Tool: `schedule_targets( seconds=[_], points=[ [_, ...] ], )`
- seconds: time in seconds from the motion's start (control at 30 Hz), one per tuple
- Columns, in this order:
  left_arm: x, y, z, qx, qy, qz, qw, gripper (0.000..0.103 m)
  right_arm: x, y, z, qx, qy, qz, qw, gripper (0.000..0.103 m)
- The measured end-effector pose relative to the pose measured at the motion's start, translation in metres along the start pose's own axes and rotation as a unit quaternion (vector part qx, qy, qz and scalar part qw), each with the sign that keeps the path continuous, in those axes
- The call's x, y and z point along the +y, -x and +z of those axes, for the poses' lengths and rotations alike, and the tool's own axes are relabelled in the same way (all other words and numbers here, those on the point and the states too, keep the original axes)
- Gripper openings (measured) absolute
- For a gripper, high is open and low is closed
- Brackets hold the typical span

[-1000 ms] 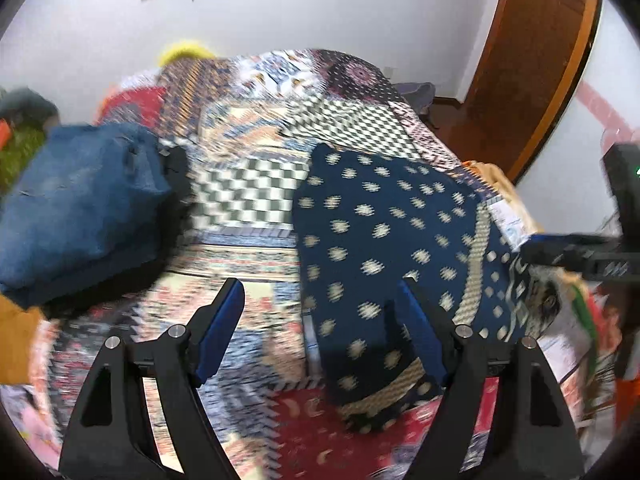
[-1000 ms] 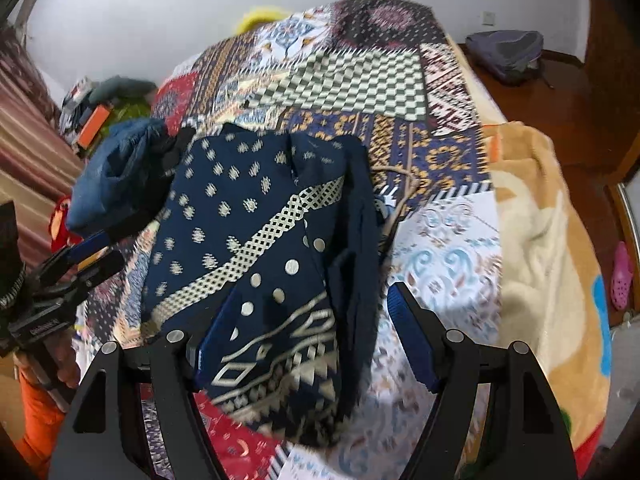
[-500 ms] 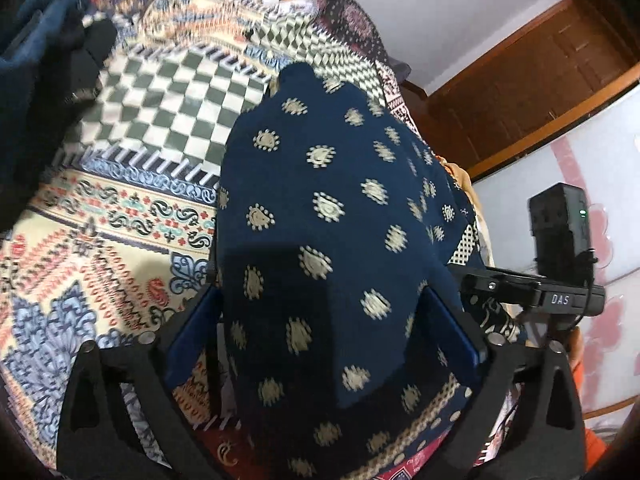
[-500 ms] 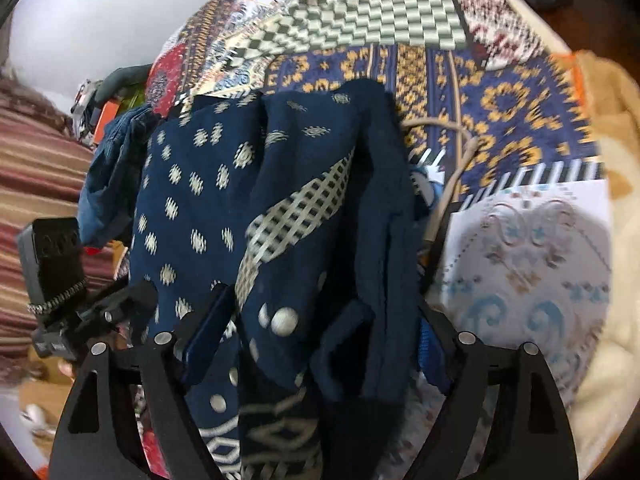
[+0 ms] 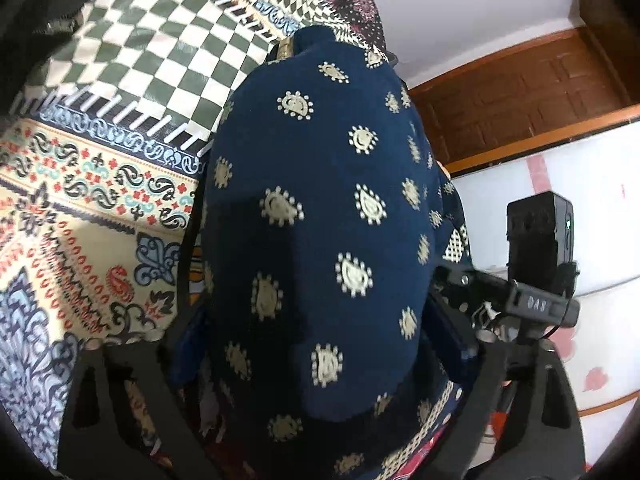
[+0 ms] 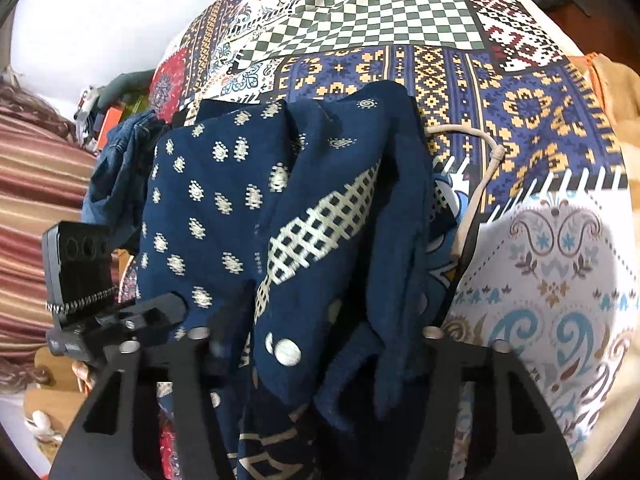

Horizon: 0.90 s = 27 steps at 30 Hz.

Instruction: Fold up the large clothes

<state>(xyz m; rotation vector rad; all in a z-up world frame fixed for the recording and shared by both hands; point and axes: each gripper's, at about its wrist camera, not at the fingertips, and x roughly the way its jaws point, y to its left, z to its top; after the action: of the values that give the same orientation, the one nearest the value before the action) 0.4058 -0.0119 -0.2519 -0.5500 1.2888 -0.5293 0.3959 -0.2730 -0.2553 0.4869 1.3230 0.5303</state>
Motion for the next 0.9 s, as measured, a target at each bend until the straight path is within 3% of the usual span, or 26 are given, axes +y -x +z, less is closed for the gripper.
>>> schedule_targets(
  seconds=[0.17,0.3,0.5,0.63,0.9],
  points=[
    [-0.015,0.023,-0.009,-0.011,-0.018,0.032,0.9993,0.063,0.029,0.018,-0.004,-0.015,0.020,0.008,1.000,0.024],
    [-0.041,0.055,-0.009,-0.037,-0.046,0.036,0.9976,0.055,0.086,0.041,-0.006,-0.053,0.086,-0.017,0.995,0.022],
    [-0.071,0.138,0.001,-0.113,-0.088,0.039,0.9890,0.052,0.153,0.075,0.008,-0.114,0.126,-0.003,0.985,0.022],
    [-0.084,0.207,0.018,-0.170,-0.110,0.042,0.9785,0.052,0.213,0.093,0.027,-0.165,0.160,0.016,0.973,0.022],
    [-0.069,0.328,0.063,-0.273,-0.118,0.067,0.9524,0.052,0.313,0.073,0.084,-0.208,0.201,0.073,0.954,0.022]
  ],
)
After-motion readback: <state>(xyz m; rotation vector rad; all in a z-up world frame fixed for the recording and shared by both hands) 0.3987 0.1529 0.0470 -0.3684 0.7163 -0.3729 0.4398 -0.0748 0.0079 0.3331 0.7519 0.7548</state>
